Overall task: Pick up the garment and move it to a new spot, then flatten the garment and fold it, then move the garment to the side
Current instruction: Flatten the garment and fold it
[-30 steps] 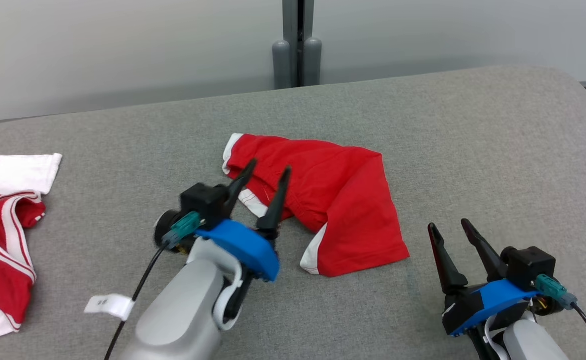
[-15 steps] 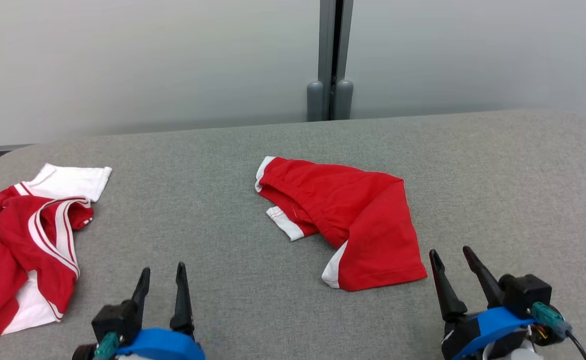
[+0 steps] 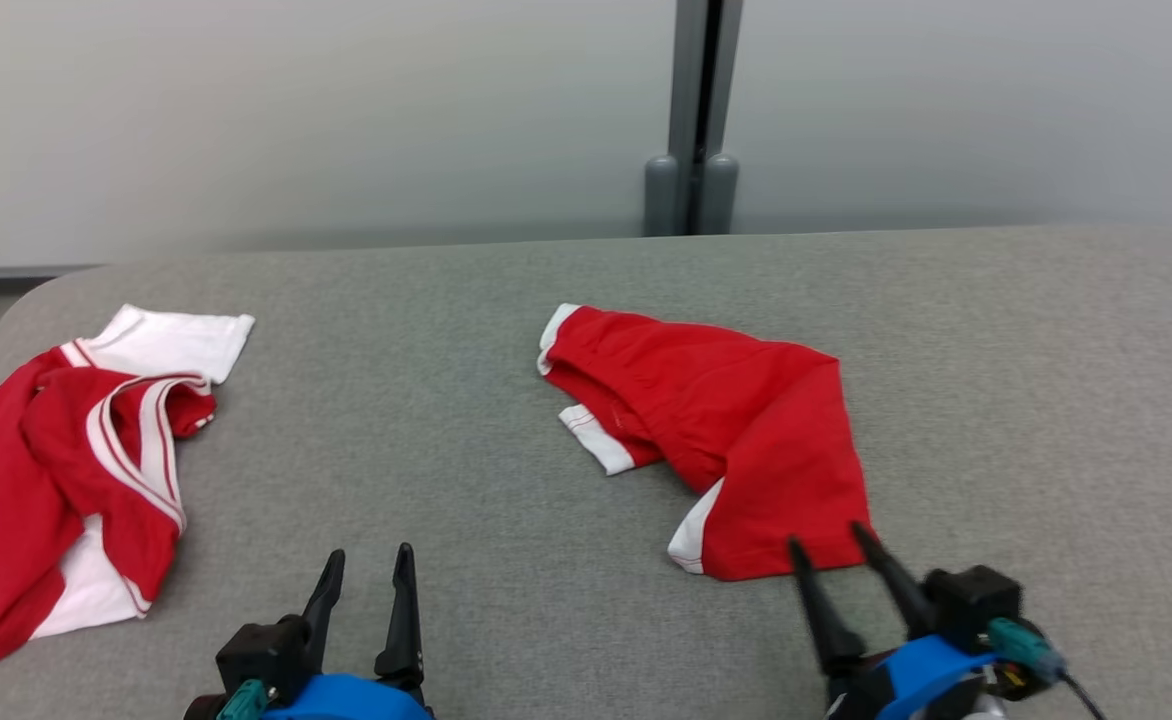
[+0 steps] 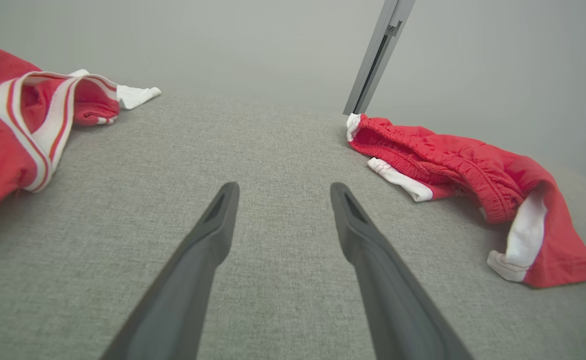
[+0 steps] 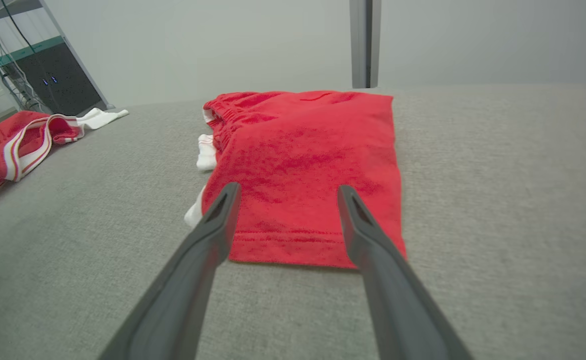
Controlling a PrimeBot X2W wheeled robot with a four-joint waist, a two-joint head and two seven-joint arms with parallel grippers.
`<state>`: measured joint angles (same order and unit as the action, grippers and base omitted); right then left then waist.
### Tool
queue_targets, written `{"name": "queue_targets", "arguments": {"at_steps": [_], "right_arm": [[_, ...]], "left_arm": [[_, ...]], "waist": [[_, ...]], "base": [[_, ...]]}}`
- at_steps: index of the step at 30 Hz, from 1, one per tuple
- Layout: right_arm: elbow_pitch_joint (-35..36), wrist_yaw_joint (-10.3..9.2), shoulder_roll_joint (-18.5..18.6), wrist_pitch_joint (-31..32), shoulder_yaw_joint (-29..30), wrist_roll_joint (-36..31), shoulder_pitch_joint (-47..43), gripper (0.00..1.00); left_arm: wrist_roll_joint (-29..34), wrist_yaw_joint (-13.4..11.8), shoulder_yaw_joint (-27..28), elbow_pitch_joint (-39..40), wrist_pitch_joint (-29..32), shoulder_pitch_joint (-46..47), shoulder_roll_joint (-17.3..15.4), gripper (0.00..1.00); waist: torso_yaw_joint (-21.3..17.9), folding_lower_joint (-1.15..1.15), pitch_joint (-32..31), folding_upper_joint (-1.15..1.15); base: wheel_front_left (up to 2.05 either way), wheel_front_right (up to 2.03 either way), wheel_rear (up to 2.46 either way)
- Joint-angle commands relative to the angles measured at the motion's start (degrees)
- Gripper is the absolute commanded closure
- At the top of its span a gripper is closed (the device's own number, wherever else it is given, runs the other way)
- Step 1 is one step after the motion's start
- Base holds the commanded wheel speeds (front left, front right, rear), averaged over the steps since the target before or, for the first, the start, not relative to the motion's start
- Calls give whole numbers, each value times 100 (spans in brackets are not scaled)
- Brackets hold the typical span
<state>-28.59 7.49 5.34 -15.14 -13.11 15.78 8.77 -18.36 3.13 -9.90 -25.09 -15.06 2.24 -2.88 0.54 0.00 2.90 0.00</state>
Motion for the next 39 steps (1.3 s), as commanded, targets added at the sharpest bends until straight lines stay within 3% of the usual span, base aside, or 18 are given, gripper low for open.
{"name": "queue_targets", "arguments": {"at_steps": [1,6,17,18,20,24,30,39], "right_arm": [[-69,0,21,1,-204,53,170,0],[-487,-1,82,1,-616,170,514,0],[-1373,0,-89,2,-388,-365,923,0],[-1426,0,-99,3,-349,-392,938,29],[-1477,0,-113,6,-253,-451,958,100],[-1408,0,-121,4,-120,-489,883,100],[-576,0,-68,0,14,-345,841,100],[1111,1,348,0,-1252,558,2012,100]], "left_arm": [[-40,18,-67,-26,-16,110,-7,0],[-130,15,-331,-149,-16,288,-3,0],[-204,17,-444,-240,-16,394,-2,0],[-223,14,-443,-239,-17,397,-3,0],[-241,23,-475,-246,-17,438,-1,0],[-307,16,-539,-276,-17,504,-4,0],[-358,37,-626,-295,-16,506,-3,0],[-482,125,-829,-438,-17,345,-4,0]], "waist": [[146,0,117,0],[514,0,320,0],[992,0,649,0],[999,0,660,0],[1005,0,682,0],[978,0,663,0],[884,0,538,0],[928,0,156,0]], "base": [[0,0,0],[0,0,0],[0,0,0],[0,0,0],[0,0,0],[0,0,0],[0,0,0],[0,0,0]]}}
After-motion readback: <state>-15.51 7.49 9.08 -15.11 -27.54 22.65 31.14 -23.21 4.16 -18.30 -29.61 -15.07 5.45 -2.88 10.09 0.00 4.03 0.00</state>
